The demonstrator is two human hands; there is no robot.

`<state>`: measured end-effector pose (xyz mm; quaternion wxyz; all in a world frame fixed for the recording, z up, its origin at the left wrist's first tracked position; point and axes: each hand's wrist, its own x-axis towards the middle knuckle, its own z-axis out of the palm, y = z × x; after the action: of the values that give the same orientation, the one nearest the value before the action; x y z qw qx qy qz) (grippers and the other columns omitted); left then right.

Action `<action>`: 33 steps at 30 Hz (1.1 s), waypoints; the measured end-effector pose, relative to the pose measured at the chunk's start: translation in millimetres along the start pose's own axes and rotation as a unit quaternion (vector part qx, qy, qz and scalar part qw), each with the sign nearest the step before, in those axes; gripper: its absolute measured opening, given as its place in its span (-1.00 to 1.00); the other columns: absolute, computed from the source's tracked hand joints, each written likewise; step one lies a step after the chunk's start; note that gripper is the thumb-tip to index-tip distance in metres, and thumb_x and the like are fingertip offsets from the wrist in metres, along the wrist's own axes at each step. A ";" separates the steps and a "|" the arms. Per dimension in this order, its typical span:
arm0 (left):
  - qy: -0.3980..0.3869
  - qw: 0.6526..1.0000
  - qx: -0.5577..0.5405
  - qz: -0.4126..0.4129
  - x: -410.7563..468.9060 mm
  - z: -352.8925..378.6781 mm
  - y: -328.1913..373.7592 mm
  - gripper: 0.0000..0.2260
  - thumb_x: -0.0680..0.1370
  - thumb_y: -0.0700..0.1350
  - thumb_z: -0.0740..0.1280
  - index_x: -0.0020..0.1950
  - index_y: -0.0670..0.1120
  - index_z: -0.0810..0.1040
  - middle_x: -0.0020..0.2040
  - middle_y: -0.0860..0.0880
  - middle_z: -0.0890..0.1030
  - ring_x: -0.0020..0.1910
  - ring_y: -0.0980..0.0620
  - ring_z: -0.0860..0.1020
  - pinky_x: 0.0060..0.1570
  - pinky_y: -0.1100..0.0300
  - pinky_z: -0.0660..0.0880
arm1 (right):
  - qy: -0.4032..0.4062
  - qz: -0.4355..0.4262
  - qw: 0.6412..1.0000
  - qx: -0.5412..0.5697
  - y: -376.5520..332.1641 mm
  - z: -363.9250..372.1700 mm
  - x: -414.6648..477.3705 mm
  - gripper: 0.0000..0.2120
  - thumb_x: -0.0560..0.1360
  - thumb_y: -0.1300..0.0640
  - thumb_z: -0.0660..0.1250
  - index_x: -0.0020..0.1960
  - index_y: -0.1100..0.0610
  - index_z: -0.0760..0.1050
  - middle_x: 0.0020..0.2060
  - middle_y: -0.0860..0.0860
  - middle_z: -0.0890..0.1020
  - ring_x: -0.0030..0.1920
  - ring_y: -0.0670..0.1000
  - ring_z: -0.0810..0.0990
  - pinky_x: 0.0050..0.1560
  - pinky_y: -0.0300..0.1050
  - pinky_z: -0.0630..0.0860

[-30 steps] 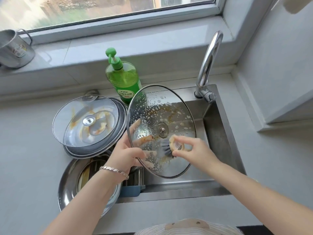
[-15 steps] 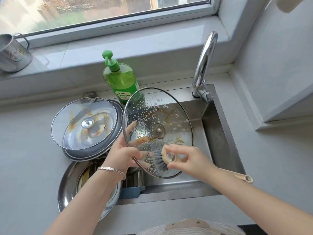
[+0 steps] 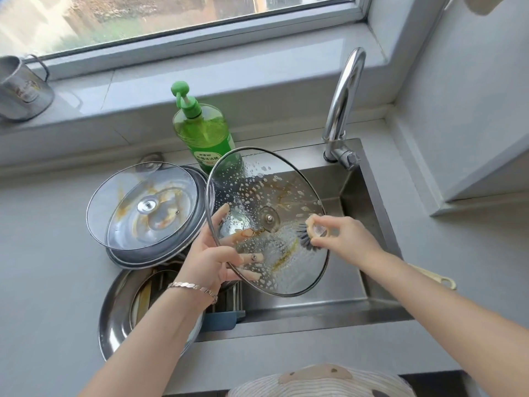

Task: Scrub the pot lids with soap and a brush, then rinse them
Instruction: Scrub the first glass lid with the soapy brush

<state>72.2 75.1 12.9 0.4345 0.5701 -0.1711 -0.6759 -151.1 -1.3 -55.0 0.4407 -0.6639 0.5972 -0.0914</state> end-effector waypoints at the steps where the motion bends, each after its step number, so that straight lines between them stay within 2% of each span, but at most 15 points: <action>1: 0.005 1.000 0.000 0.002 2.0 1.8 -0.3 -0.19 0.35 -0.63 0.05 0.36 0.13 0.37 0.14 -0.28 0.55 -0.20 -0.30 0.61 -0.37 -0.10 0.59 | -0.023 -0.029 0.999 0.032 -9.3 7.9 -3.8 -0.48 0.37 0.04 0.48 0.31 -0.08 0.46 0.31 -0.13 0.48 0.32 -0.12 0.40 0.27 -0.21 0.32; 3: 0.020 1.000 0.000 0.003 4.0 0.4 0.6 -0.19 0.35 -0.62 0.04 0.36 0.13 0.39 0.15 -0.27 0.55 -0.22 -0.28 0.61 -0.38 -0.09 0.60 | -0.106 -0.087 0.984 0.111 -23.9 23.3 -22.1 -0.49 0.36 0.09 0.50 0.28 -0.08 0.48 0.26 -0.18 0.49 0.30 -0.23 0.39 0.31 -0.23 0.34; 5: 0.029 1.000 -0.008 0.004 2.1 -6.1 2.0 -0.19 0.35 -0.62 0.03 0.35 0.14 0.40 0.17 -0.28 0.55 -0.13 -0.36 0.60 -0.38 -0.07 0.60 | -0.164 -0.096 0.977 0.102 -17.8 18.3 -32.3 -0.50 0.35 0.11 0.50 0.25 -0.12 0.50 0.19 -0.27 0.48 0.19 -0.33 0.42 0.24 -0.28 0.37; 9: 0.024 1.000 -0.003 0.010 0.7 -6.1 2.5 -0.18 0.35 -0.63 0.04 0.36 0.14 0.38 0.17 -0.29 0.54 -0.11 -0.37 0.60 -0.39 -0.06 0.61 | -0.084 -0.012 0.996 0.031 1.9 2.6 -18.3 -0.50 0.35 0.09 0.49 0.26 -0.11 0.50 0.25 -0.16 0.52 0.27 -0.17 0.44 0.30 -0.18 0.35; 12: 0.023 1.000 0.005 0.006 3.6 -4.7 2.2 -0.18 0.34 -0.63 0.04 0.36 0.14 0.38 0.17 -0.28 0.54 -0.10 -0.38 0.60 -0.40 -0.04 0.60 | -0.145 -0.075 0.980 0.116 -14.0 20.4 -33.4 -0.50 0.35 0.11 0.50 0.25 -0.12 0.50 0.26 -0.18 0.50 0.31 -0.24 0.38 0.33 -0.20 0.35; 14: 0.019 1.000 0.002 -0.001 2.0 -7.9 3.3 -0.19 0.35 -0.62 0.03 0.34 0.14 0.40 0.17 -0.29 0.55 -0.04 -0.43 0.57 -0.40 -0.05 0.61 | -0.175 -0.075 0.975 0.112 -8.8 15.8 -39.7 -0.52 0.35 0.08 0.50 0.21 -0.21 0.49 0.25 -0.22 0.49 0.29 -0.26 0.39 0.31 -0.19 0.37; 16: 0.012 1.000 0.004 -0.010 0.3 -10.9 4.1 -0.21 0.35 -0.62 0.03 0.31 0.14 0.42 0.17 -0.29 0.55 0.00 -0.46 0.55 -0.41 -0.06 0.60 | -0.128 -0.035 0.989 0.070 13.1 0.1 -30.2 -0.55 0.35 0.09 0.49 0.16 -0.26 0.49 0.22 -0.23 0.52 0.25 -0.23 0.43 0.29 -0.16 0.38; 19: 0.004 1.000 -0.008 -0.025 4.1 -15.0 3.5 -0.22 0.32 -0.60 0.05 0.31 0.11 0.43 0.14 -0.30 0.55 -0.05 -0.45 0.57 -0.45 -0.03 0.59 | 0.041 0.029 0.993 0.108 37.4 -18.0 -15.3 -0.59 0.40 0.13 0.45 0.23 -0.05 0.52 0.12 -0.11 0.58 0.10 -0.15 0.51 0.09 -0.25 0.38; 21: -0.001 0.999 -0.036 -0.039 7.8 -19.1 2.8 -0.23 0.24 -0.53 0.09 0.33 0.07 0.41 0.12 -0.34 0.56 -0.12 -0.46 0.58 -0.47 -0.01 0.58 | 0.142 0.102 0.950 0.257 44.7 -19.8 -9.2 -0.65 0.43 0.10 0.43 0.19 0.08 0.52 -0.02 -0.02 0.57 -0.27 -0.13 0.47 -0.23 -0.26 0.36; 22: -0.006 0.998 -0.049 -0.045 8.9 -20.6 2.8 -0.24 0.21 -0.49 0.11 0.33 0.05 0.40 0.11 -0.36 0.56 -0.16 -0.45 0.59 -0.48 0.00 0.58 | 0.143 0.148 0.920 0.334 45.1 -19.7 -7.5 -0.69 0.41 0.05 0.44 0.09 0.14 0.52 -0.09 0.02 0.57 -0.42 -0.14 0.36 -0.38 -0.27 0.29; 25: -0.021 0.996 -0.056 -0.060 10.5 -23.2 4.7 -0.31 0.25 -0.43 0.07 0.33 0.00 0.40 0.11 -0.40 0.55 -0.23 -0.41 0.59 -0.51 0.03 0.57 | 0.021 0.238 0.819 0.522 35.5 -15.8 -7.3 -0.70 0.35 -0.04 0.42 -0.15 0.17 0.47 -0.41 0.06 0.58 -0.66 -0.18 0.15 -0.66 -0.36 0.09; 26: -0.027 0.996 -0.049 -0.066 11.5 -24.1 7.3 -0.33 0.27 -0.43 0.05 0.32 0.00 0.41 0.09 -0.40 0.56 -0.26 -0.40 0.60 -0.53 0.04 0.56 | -0.017 0.242 0.799 0.550 29.5 -14.8 -9.7 -0.73 0.39 -0.03 0.38 -0.10 0.17 0.50 -0.42 0.07 0.58 -0.70 -0.20 0.14 -0.68 -0.38 0.04; 29: -0.030 0.996 -0.021 -0.080 18.4 -32.7 19.7 -0.29 0.17 -0.38 0.11 0.31 -0.03 0.42 0.07 -0.40 0.57 -0.26 -0.36 0.57 -0.54 0.06 0.56 | -0.075 0.232 0.788 0.566 20.8 -13.6 -15.3 -0.84 0.54 0.15 0.23 0.04 0.21 0.50 -0.18 0.19 0.64 -0.73 -0.20 0.16 -0.67 -0.40 0.01; 31: -0.025 0.996 -0.002 -0.085 23.3 -39.1 29.6 -0.26 0.14 -0.35 0.12 0.32 -0.03 0.41 0.14 -0.42 0.53 -0.23 -0.30 0.54 -0.50 0.10 0.57 | -0.098 0.229 0.760 0.600 23.1 -11.5 -16.7 -0.91 0.51 0.29 0.20 -0.02 0.22 0.45 -0.13 0.17 0.67 -0.73 -0.21 0.14 -0.70 -0.43 0.04; 33: -0.023 0.997 0.017 -0.078 28.2 -43.8 36.3 -0.27 0.16 -0.31 0.13 0.34 0.01 0.40 0.09 -0.38 0.58 -0.23 -0.35 0.59 -0.40 0.08 0.58 | -0.096 0.235 0.741 0.622 24.9 -6.8 -17.2 -0.83 0.45 0.36 0.20 0.03 0.26 0.43 -0.07 0.17 0.65 -0.71 -0.21 0.12 -0.71 -0.43 0.05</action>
<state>127.4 44.2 9.0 0.3665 0.5737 -0.1478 -0.7175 -177.8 13.0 -61.2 0.8178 -0.0862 0.4999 -0.2718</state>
